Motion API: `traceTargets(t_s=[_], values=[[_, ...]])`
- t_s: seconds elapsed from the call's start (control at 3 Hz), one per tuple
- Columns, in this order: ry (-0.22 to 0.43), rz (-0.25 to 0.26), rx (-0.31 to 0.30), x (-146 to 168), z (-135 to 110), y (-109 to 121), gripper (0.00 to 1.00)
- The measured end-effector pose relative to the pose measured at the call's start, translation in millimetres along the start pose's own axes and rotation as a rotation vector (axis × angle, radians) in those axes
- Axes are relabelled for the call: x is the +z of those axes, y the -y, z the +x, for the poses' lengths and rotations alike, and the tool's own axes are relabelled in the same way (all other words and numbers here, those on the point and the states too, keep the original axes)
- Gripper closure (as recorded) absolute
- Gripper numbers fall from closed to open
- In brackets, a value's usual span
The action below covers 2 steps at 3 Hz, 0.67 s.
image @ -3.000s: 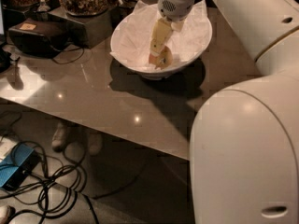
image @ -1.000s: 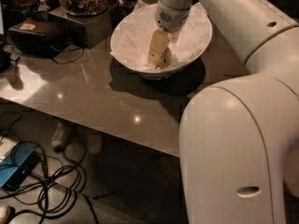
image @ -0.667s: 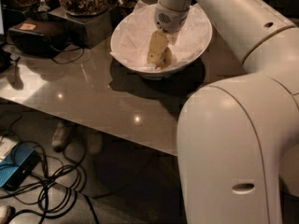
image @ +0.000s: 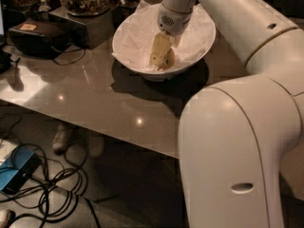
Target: Pick apple from white bowl
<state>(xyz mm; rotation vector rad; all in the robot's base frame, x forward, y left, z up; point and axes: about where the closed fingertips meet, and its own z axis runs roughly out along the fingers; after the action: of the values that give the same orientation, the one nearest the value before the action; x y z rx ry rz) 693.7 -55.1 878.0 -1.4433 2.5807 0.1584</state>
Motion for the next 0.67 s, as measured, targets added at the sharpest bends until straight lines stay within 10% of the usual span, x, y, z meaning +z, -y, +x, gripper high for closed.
traceTargets(t_s=[0.67], values=[[0.002,-0.015,0.000,4.8,1.1,-0.2,0.20]])
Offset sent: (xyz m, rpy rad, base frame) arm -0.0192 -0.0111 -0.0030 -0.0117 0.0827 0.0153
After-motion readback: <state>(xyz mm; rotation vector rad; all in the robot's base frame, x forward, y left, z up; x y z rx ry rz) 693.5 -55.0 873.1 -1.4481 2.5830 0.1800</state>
